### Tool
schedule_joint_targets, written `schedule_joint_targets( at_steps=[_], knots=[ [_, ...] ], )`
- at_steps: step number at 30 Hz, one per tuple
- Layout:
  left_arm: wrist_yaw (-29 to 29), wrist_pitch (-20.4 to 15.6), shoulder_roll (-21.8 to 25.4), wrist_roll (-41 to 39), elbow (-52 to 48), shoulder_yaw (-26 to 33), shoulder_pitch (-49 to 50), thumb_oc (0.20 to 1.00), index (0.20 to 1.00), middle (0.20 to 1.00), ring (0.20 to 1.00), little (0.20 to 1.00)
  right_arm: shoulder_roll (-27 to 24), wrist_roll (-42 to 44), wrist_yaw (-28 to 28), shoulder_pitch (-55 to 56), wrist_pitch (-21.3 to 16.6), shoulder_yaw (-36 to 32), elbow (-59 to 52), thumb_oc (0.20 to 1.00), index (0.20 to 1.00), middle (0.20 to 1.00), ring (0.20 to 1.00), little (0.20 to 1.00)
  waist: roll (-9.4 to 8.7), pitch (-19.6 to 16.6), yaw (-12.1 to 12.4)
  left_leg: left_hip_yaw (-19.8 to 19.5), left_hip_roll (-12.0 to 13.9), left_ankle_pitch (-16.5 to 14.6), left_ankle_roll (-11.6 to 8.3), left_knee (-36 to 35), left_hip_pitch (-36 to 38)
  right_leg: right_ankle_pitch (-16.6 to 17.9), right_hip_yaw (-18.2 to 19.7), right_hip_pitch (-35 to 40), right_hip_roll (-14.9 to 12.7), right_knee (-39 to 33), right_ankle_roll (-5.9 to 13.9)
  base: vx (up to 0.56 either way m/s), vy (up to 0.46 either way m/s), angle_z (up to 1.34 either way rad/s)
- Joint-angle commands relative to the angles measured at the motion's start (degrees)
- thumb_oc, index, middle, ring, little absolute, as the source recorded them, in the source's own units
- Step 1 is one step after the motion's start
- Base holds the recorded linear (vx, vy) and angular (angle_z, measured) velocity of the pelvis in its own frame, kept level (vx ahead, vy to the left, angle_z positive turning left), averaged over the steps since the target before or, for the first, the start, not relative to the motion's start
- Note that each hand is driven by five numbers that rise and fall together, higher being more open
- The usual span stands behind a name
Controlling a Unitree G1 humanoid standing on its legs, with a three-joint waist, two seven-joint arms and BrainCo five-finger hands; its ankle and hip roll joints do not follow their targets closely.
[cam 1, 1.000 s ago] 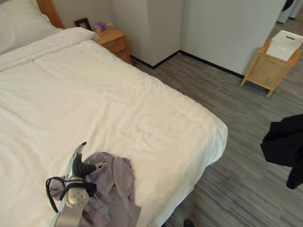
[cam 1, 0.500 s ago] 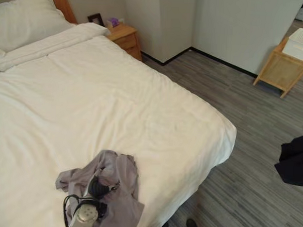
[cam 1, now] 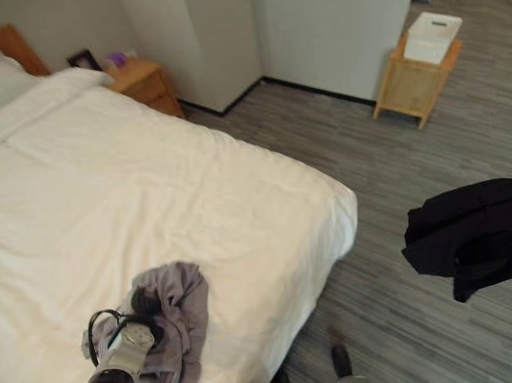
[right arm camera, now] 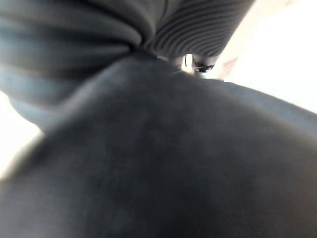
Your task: Pick up bed clothes into laundry basket.
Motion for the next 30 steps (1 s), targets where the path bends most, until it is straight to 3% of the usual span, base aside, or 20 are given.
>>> schedule_joint_targets(
  at_steps=[1, 2, 4, 7, 9, 10, 11, 12, 14, 15, 16, 17, 19, 21, 23, 24, 26, 28, 29, 30],
  knots=[
    [5.10, -8.38, 5.21, -2.81, -8.99, 8.27, -5.84, 0.200, 0.200, 0.200, 0.200, 0.200, -4.91, -1.58, -0.42, -8.85, -3.01, 2.73, -3.77, 0.200, 0.200, 0.200, 0.200, 0.200, -1.66, -5.10, 0.97, -0.63, 3.76, -1.79, -6.08, 0.17, -4.71, 2.21, 2.75, 4.77, -3.56, -1.82, 2.73, -0.17, -0.288, -0.86],
    [5.02, -8.25, 5.20, -2.80, -9.30, 8.49, -5.61, 0.200, 0.200, 0.200, 0.200, 0.200, -4.84, -1.61, -0.40, -8.95, -3.00, 2.80, -3.81, 0.200, 0.200, 0.200, 0.200, 0.200, -1.81, -5.03, 1.00, -0.46, 3.63, -1.48, -6.05, 0.17, -4.79, 2.67, 2.88, 4.71, -3.64, -2.07, 2.70, -0.09, -0.349, -1.04],
    [7.27, -9.37, 6.79, -1.57, -13.96, 12.10, -7.41, 0.200, 0.200, 0.200, 0.200, 0.200, -3.43, -2.06, 0.49, -10.16, -3.52, 4.01, -6.10, 0.200, 0.200, 0.200, 0.200, 0.200, -3.17, -6.31, 1.34, 1.67, 5.84, -1.61, -7.32, 0.17, -3.50, 2.57, 5.09, 5.57, -2.21, -3.51, 3.28, 0.09, -0.335, -1.08],
    [7.73, -9.96, 7.00, -0.53, -17.45, 13.25, -7.68, 0.200, 0.200, 0.200, 0.200, 0.200, -3.42, -1.16, 1.22, -11.56, -4.83, 5.35, -7.91, 0.200, 0.200, 0.200, 0.200, 0.200, -3.44, -7.05, 1.31, 2.87, 8.12, -1.36, -8.36, 0.46, -2.20, 2.19, 6.73, 5.79, -0.83, -3.67, 3.04, 0.07, -0.206, -0.68],
    [8.32, -10.06, 6.40, 0.10, -20.02, 14.46, -7.30, 0.200, 0.200, 0.200, 0.200, 0.200, -2.66, -0.90, 1.20, -13.38, -5.67, 6.98, -9.43, 0.200, 0.200, 0.200, 0.200, 0.200, -3.58, -6.31, 1.60, 3.67, 10.59, 1.06, -8.69, 4.05, -2.44, 1.84, 8.19, 6.26, 0.66, -3.69, 2.03, 0.10, -0.276, -0.84],
    [8.43, -10.15, 6.00, 0.20, -20.87, 14.37, -7.53, 0.200, 0.200, 0.200, 0.200, 0.200, -2.35, -0.93, 1.09, -14.37, -6.11, 7.98, -9.95, 0.200, 0.200, 0.200, 0.200, 0.200, -3.70, -5.26, 2.21, 2.24, 11.60, 3.56, -8.64, 8.50, -3.96, 1.60, 9.49, 6.61, 1.84, -3.68, 1.14, 0.13, -0.364, -0.96],
    [8.28, -10.79, 4.70, -1.94, -21.16, 13.26, -8.25, 0.200, 0.200, 0.200, 0.200, 0.200, -2.20, -1.01, 1.26, -15.98, -6.49, 10.13, -10.41, 0.200, 0.200, 0.200, 0.200, 0.200, -3.99, -3.66, 3.40, -2.86, 11.12, 6.01, -7.85, 14.42, -6.48, 0.68, 11.35, 7.31, 3.06, -3.64, -0.11, 0.12, -0.353, -1.16],
    [7.89, -11.24, 3.97, -3.12, -21.27, 12.56, -8.47, 0.200, 0.200, 0.200, 0.200, 0.200, -1.96, -0.99, 1.33, -17.21, -6.31, 11.52, -10.07, 0.200, 0.200, 0.200, 0.200, 0.200, -4.27, -3.02, 4.21, -5.98, 8.70, 5.83, -6.96, 17.72, -8.57, 0.38, 12.14, 7.59, 3.24, -3.71, -0.60, 0.12, -0.344, -1.23],
    [7.62, -11.78, 2.42, -4.37, -21.46, 11.32, -8.43, 0.200, 0.200, 0.200, 0.200, 0.200, -0.91, -1.09, 1.80, -18.86, -6.29, 14.13, -9.43, 0.200, 0.200, 0.200, 0.200, 0.200, -4.55, -2.35, 5.54, -10.62, 1.60, 2.25, -5.73, 21.33, -12.07, -0.09, 14.24, 7.99, 3.46, -3.79, -1.30, 0.06, -0.192, -0.88],
    [7.64, -11.79, 2.38, -4.36, -21.46, 11.36, -8.46, 0.200, 0.200, 0.200, 0.200, 0.200, -0.93, -1.11, 1.77, -19.02, -6.28, 14.23, -9.37, 0.200, 0.200, 0.200, 0.200, 0.200, -4.66, -2.34, 5.49, -10.58, 1.36, 2.51, -5.60, 21.52, -12.42, 0.20, 14.27, 7.77, 3.24, -3.85, -1.24, 0.07, -0.101, -1.27],
    [7.57, -11.90, 1.54, -4.26, -21.90, 11.22, -8.22, 0.200, 0.200, 0.200, 0.200, 0.200, -0.05, -1.26, 1.99, -19.28, -6.27, 14.79, -9.45, 0.200, 0.200, 0.200, 0.200, 0.200, -4.63, -2.33, 5.80, -11.11, -0.53, 1.50, -5.33, 21.25, -12.96, -0.03, 15.22, 7.81, 3.46, -3.88, -1.33, 0.20, -0.090, -1.41],
    [6.98, -12.43, -1.29, -5.36, -23.08, 10.30, -7.21, 0.200, 0.200, 0.200, 0.200, 0.200, 1.47, -1.44, 1.97, -18.67, -6.34, 15.45, -9.13, 0.200, 0.200, 0.200, 0.200, 0.200, -4.39, -2.39, 6.21, -10.20, -3.32, -1.51, -4.56, 19.15, -13.99, -0.72, 16.43, 8.58, 3.78, -3.99, -1.62, 0.23, -0.093, -0.65],
    [6.33, -12.57, -2.38, -6.13, -23.49, 9.90, -6.45, 0.200, 0.200, 0.200, 0.200, 0.200, 1.81, -1.46, 2.09, -18.30, -6.47, 15.62, -8.95, 0.200, 0.200, 0.200, 0.200, 0.200, -4.19, -2.51, 6.40, -9.16, -4.43, -2.66, -3.98, 17.89, -14.46, -1.26, 16.89, 9.12, 3.95, -4.01, -1.67, 0.20, -0.043, -0.26],
    [5.13, -12.72, -4.18, -7.35, -23.81, 8.98, -4.82, 0.200, 0.200, 0.200, 0.200, 0.200, 2.54, -1.66, 2.33, -17.57, -6.51, 16.15, -8.04, 0.200, 0.200, 0.200, 0.200, 0.200, -3.25, -2.66, 7.57, -7.81, -7.66, -1.51, -2.82, 14.73, -16.20, -2.10, 17.44, 10.35, 5.48, -4.11, -2.15, 0.25, -0.067, -0.13],
    [4.82, -12.32, -5.15, -7.61, -23.17, 8.43, -3.92, 0.200, 0.200, 0.200, 0.200, 0.200, 3.31, -2.26, 2.36, -17.02, -6.29, 16.71, -6.19, 0.200, 0.200, 0.200, 0.200, 0.200, -2.15, -2.69, 9.54, -6.28, -10.64, 2.52, -2.44, 10.17, -19.44, -3.86, 18.44, 12.70, 8.08, -4.18, -2.80, 0.42, -0.107, -0.03],
    [4.57, -11.62, -5.24, -7.36, -21.90, 7.80, -3.86, 0.200, 0.200, 0.200, 0.200, 0.200, 4.00, -3.11, 2.32, -16.09, -5.27, 16.49, -3.88, 0.200, 0.200, 0.200, 0.200, 0.200, -1.76, -2.62, 11.10, -1.61, -10.75, 5.40, -2.81, 6.09, -22.77, -6.56, 18.75, 16.20, 10.00, -4.23, -3.24, 0.56, -0.095, -0.06],
    [4.43, -10.74, -4.69, -6.79, -20.84, 7.34, -3.98, 0.200, 0.200, 0.200, 0.200, 0.200, 4.60, -3.69, 2.74, -14.68, -4.36, 15.84, -3.04, 0.200, 0.200, 0.200, 0.200, 0.200, -2.69, -3.05, 12.43, 4.94, -8.60, 7.04, -2.51, 3.99, -24.53, -8.92, 19.86, 20.01, 10.08, -4.23, -3.29, 0.60, 0.010, -0.20],
    [3.58, -10.14, -4.69, -6.52, -20.36, 7.33, -3.13, 0.200, 0.200, 0.200, 0.200, 0.200, 5.60, -4.08, 3.83, -13.33, -4.27, 15.69, -2.79, 0.200, 0.200, 0.200, 0.200, 0.200, -3.55, -4.68, 12.62, 5.70, -7.17, 8.54, -0.88, 1.15, -21.69, -9.64, 19.79, 21.38, 9.72, -3.99, -2.83, 0.58, 0.058, -0.31],
    [2.91, -9.85, -4.06, -6.12, -20.33, 7.29, -2.66, 0.200, 0.200, 0.200, 0.200, 0.200, 6.43, -3.79, 4.90, -12.13, -4.34, 15.69, -2.58, 0.200, 0.200, 0.200, 0.200, 0.200, -5.19, -5.54, 12.31, 4.48, -7.13, 9.50, -0.88, 0.70, -20.50, -10.30, 18.75, 21.47, 8.80, -3.16, -2.54, 0.41, 0.018, 0.07],
    [2.91, -9.84, -3.92, -6.13, -20.32, 7.26, -2.62, 0.200, 0.200, 0.200, 0.200, 0.200, 6.53, -3.76, 4.91, -12.08, -4.39, 15.67, -2.53, 0.200, 0.200, 0.200, 0.200, 0.200, -5.40, -5.64, 12.14, 4.32, -7.29, 9.52, -0.92, 0.68, -20.55, -10.47, 18.53, 21.44, 8.73, -3.07, -2.53, 0.49, 0.061, 0.26]
  ],
)
